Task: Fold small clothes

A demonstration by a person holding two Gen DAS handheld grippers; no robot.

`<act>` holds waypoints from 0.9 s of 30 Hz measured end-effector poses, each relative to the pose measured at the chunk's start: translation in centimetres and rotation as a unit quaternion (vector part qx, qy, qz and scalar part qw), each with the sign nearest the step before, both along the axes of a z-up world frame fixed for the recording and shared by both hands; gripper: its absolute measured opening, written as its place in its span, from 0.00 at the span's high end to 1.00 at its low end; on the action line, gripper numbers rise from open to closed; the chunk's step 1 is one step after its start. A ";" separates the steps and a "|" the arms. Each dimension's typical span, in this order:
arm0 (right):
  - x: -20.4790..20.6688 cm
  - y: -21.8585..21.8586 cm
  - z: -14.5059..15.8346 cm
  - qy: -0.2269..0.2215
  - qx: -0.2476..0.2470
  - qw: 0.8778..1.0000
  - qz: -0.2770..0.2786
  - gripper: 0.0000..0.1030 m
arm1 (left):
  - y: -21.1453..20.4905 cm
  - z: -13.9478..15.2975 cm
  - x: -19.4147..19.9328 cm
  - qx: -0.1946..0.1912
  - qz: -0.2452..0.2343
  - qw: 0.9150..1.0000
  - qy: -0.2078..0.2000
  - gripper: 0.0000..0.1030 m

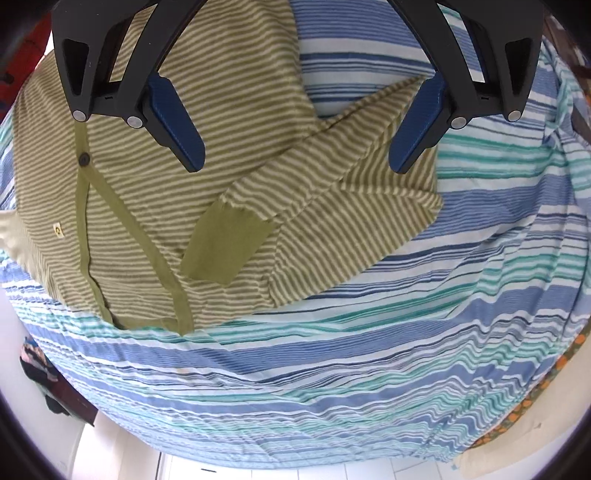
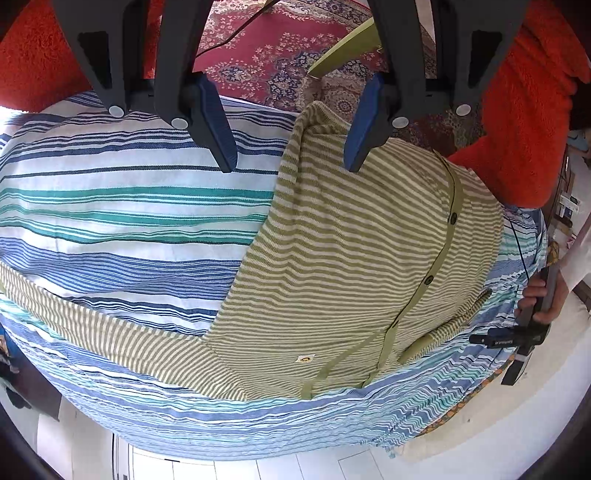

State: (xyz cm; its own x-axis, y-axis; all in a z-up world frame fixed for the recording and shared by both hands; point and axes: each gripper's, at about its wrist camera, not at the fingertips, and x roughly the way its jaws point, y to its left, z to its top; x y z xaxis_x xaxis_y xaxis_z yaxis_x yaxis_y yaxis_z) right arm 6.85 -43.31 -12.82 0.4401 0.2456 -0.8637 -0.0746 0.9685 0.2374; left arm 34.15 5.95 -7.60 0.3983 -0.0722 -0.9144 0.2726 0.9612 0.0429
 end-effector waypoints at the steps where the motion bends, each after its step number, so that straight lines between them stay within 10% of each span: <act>1: 0.1 0.2 0.0 -0.001 -0.002 1.000 0.003 0.42 | -0.8 -0.4 1.2 -0.005 -0.008 1.000 0.009 0.03; 7: 0.5 0.6 -0.6 0.010 -0.016 1.000 0.005 0.42 | -4.8 -6.1 5.4 0.065 -0.059 0.993 0.081 0.13; 12: 0.8 0.4 -1.3 0.023 -0.015 1.000 0.000 0.42 | -4.8 -5.6 4.1 0.043 -0.061 0.995 0.069 0.90; 20: 0.9 0.8 -1.4 0.020 -0.009 1.000 0.009 0.42 | 3.3 2.2 -0.4 -0.045 0.057 0.996 -0.043 0.94; 23: 0.6 1.0 -1.0 0.013 -0.009 1.000 0.011 0.42 | 11.1 5.2 -2.1 -0.071 0.196 0.974 -0.093 0.94; 27: 0.1 1.1 -0.4 0.000 -0.011 1.000 0.010 0.42 | 22.9 6.2 -6.1 -0.058 0.387 0.909 -0.141 0.94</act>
